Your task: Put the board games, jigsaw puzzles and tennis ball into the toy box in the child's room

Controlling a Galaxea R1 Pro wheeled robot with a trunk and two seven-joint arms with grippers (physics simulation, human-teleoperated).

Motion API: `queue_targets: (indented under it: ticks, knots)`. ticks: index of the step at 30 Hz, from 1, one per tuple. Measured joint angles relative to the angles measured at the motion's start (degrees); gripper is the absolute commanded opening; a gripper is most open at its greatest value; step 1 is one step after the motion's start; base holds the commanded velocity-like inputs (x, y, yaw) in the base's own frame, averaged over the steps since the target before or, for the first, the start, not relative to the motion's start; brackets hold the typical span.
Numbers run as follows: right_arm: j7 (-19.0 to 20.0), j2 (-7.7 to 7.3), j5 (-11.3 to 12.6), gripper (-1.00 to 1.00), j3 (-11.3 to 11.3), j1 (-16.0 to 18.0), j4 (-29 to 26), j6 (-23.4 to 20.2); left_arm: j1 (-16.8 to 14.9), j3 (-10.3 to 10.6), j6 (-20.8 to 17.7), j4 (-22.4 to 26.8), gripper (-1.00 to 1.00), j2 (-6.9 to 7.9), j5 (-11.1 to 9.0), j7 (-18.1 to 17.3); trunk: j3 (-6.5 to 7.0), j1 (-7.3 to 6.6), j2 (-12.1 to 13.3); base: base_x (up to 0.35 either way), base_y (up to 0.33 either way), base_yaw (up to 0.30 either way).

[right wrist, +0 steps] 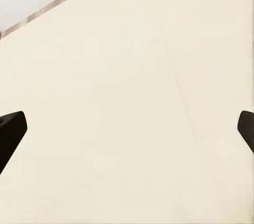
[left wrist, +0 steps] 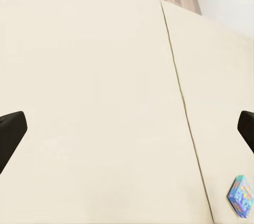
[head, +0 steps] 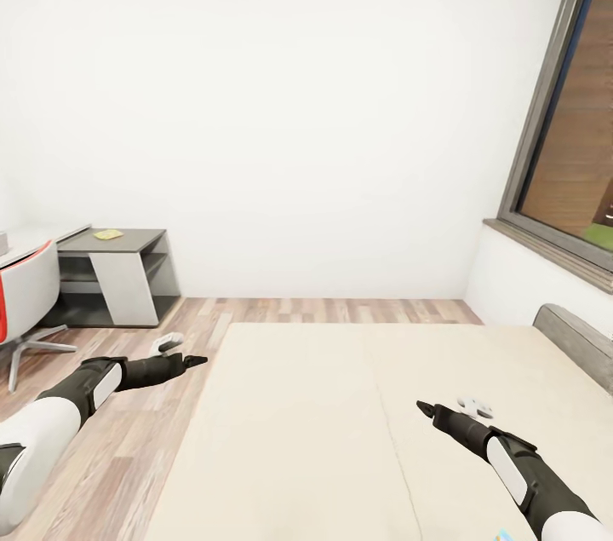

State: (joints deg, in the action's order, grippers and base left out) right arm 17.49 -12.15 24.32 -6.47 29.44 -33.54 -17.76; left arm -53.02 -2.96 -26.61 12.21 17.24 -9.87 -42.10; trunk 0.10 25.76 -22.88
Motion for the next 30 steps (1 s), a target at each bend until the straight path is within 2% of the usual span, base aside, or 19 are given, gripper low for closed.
queue_targets:
  ticks: [30]
  knots:
    - [0.0, 0.00, 0.0, 1.00, 0.0, 0.0, 0.0, 0.0, 0.0, 0.0, 0.0, 0.0, 1.00, -0.01, 0.0, 0.0, 0.00, 0.00, 0.0, 0.000, -0.127, 0.000]
